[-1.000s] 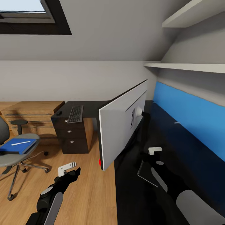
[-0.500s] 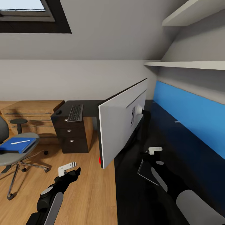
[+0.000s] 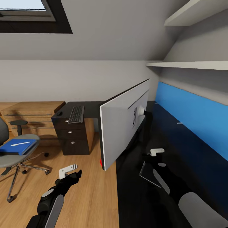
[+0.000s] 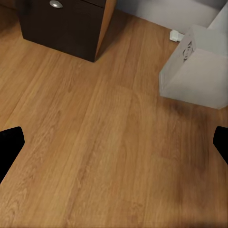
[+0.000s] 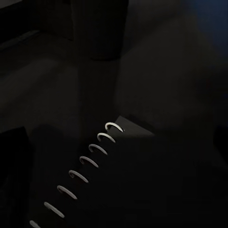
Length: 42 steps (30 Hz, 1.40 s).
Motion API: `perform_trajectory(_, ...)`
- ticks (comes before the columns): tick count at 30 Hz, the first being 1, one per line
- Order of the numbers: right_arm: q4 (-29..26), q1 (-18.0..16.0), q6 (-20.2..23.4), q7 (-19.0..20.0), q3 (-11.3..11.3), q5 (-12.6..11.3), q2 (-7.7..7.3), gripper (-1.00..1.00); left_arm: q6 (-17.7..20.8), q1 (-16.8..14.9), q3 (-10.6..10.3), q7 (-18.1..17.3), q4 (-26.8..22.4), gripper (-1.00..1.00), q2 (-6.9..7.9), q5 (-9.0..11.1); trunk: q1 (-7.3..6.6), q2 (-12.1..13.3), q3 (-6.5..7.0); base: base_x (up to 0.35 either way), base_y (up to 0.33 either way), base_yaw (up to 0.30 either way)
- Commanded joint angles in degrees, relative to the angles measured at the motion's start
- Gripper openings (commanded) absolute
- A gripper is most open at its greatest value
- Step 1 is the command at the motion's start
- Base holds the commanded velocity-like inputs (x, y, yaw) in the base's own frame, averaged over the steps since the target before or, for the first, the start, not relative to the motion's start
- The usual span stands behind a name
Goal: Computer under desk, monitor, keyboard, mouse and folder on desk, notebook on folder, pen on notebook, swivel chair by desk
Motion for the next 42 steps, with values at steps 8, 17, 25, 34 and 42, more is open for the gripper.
perform_trajectory(8, 1.56, -0.03, 0.5, -0.47, 0.41, -0.62, -0.1, 1.0, 0.22, -0.05, 0.04, 0.41, 0.03, 1.0, 0.09, 0.56, 0.0, -0.02, -0.07, -0.065, -0.021, 0.0)
perform_trajectory(17, 1.56, -0.03, 0.5, -0.48, 0.41, -0.62, -0.11, 1.0, 0.15, -0.06, 0.04, 0.4, 0.06, 1.0, 0.1, 0.55, 0.0, -0.02, -0.07, -0.237, -0.094, 0.0)
perform_trajectory(25, 1.54, -0.03, 0.5, -0.47, 0.41, -0.62, -0.17, 1.0, 0.07, -0.06, 0.04, 0.4, 0.05, 1.0, 0.1, 0.55, 0.0, -0.02, -0.07, -0.166, -0.079, 0.0)
perform_trajectory(34, 1.51, -0.03, 0.5, -0.47, 0.39, -0.6, -0.18, 1.0, 0.1, -0.05, 0.04, 0.4, 0.05, 1.0, 0.1, 0.55, 0.0, -0.02, -0.07, -0.281, -0.032, 0.0)
perform_trajectory(42, 1.49, -0.03, 0.5, -0.47, 0.41, -0.5, -0.18, 1.0, 0.13, -0.06, 0.04, 0.4, 0.05, 1.0, 0.1, 0.55, 0.0, -0.02, -0.07, -0.22, -0.001, 0.0)
